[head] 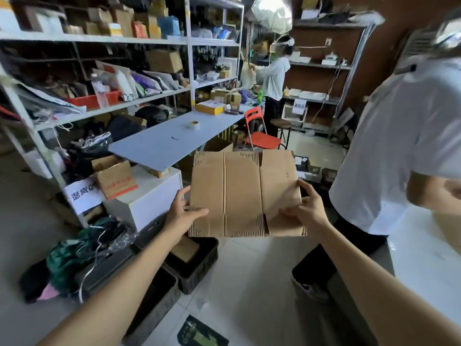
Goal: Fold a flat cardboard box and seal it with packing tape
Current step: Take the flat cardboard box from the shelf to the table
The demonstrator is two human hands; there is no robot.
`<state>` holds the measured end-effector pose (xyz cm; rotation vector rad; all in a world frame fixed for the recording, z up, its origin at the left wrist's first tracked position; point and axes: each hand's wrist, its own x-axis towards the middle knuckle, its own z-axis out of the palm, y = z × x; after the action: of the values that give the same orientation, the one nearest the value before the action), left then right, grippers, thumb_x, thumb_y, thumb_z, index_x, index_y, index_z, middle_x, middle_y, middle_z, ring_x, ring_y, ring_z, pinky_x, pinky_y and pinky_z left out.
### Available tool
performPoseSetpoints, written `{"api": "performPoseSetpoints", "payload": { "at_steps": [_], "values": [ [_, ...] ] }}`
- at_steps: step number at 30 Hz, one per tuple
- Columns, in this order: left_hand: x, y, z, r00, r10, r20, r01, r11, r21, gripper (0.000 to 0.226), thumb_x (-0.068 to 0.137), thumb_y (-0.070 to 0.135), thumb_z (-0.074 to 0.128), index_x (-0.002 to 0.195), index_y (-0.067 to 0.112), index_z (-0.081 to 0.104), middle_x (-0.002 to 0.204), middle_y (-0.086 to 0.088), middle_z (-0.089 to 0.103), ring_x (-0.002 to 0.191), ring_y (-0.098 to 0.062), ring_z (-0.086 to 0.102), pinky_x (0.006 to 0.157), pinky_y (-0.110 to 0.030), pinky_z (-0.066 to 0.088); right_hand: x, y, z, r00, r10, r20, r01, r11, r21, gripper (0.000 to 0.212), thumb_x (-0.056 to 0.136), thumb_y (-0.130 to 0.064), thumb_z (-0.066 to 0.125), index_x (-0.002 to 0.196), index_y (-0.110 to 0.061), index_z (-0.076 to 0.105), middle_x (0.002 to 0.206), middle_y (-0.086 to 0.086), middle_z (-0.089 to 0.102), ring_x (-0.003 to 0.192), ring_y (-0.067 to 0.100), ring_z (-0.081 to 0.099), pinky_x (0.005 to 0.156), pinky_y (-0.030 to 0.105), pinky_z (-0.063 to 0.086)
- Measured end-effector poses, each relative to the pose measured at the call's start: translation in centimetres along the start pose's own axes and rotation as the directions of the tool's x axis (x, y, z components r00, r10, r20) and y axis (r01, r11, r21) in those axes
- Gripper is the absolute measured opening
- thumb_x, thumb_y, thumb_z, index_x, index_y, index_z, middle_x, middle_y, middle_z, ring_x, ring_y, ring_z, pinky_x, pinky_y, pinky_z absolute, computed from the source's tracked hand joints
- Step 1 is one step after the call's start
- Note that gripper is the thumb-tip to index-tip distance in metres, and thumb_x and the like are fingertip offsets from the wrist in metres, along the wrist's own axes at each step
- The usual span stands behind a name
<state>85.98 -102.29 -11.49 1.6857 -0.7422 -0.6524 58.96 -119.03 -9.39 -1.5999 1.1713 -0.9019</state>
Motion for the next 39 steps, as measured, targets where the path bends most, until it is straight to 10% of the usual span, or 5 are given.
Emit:
{"api": "performPoseSetpoints", "payload": {
  "at_steps": [19, 31, 39],
  "values": [
    [31.2, 4.9, 14.9, 0.998, -0.061, -0.010, 0.062, 0.996, 0.061, 0.083, 0.071, 0.010, 0.081, 0.136, 0.033, 0.035, 0.131, -0.011, 0.055, 0.119, -0.027, 0.052, 0.103, -0.050, 0.042, 34.7, 1.8, -0.6, 0.997, 0.016, 0.077, -0.014, 0.999, -0.038, 0.093, 0.060, -0.003, 0.085, 0.138, -0.030, 0.042, 0.106, 0.017, 0.062, 0.099, 0.035, 0.060, 0.086, 0.054, 0.053],
    [55.6, 5.1, 16.8, 0.989, -0.024, -0.148, 0.013, 0.998, -0.069, 0.079, 0.070, 0.006, 0.081, 0.135, 0.024, 0.039, 0.127, -0.010, 0.059, 0.112, -0.024, 0.056, 0.089, -0.034, 0.048, 61.1, -2.9, 9.0, 0.978, -0.057, 0.201, 0.076, 0.993, -0.088, 0.085, 0.067, 0.007, 0.074, 0.134, -0.036, 0.043, 0.098, 0.013, 0.063, 0.092, 0.030, 0.062, 0.057, 0.029, 0.048],
    [69.8, 4.9, 16.5, 0.955, -0.103, -0.277, 0.092, 0.994, -0.053, 0.079, 0.069, 0.010, 0.082, 0.133, 0.026, 0.040, 0.090, 0.010, 0.057, 0.082, -0.008, 0.055, 0.069, -0.024, 0.043, 77.3, -3.2, 16.8, 0.951, -0.030, 0.308, 0.070, 0.991, -0.118, 0.088, 0.067, 0.003, 0.079, 0.137, -0.034, 0.042, 0.096, 0.012, 0.065, 0.083, 0.022, 0.062, 0.059, 0.033, 0.052]
  ]
}}
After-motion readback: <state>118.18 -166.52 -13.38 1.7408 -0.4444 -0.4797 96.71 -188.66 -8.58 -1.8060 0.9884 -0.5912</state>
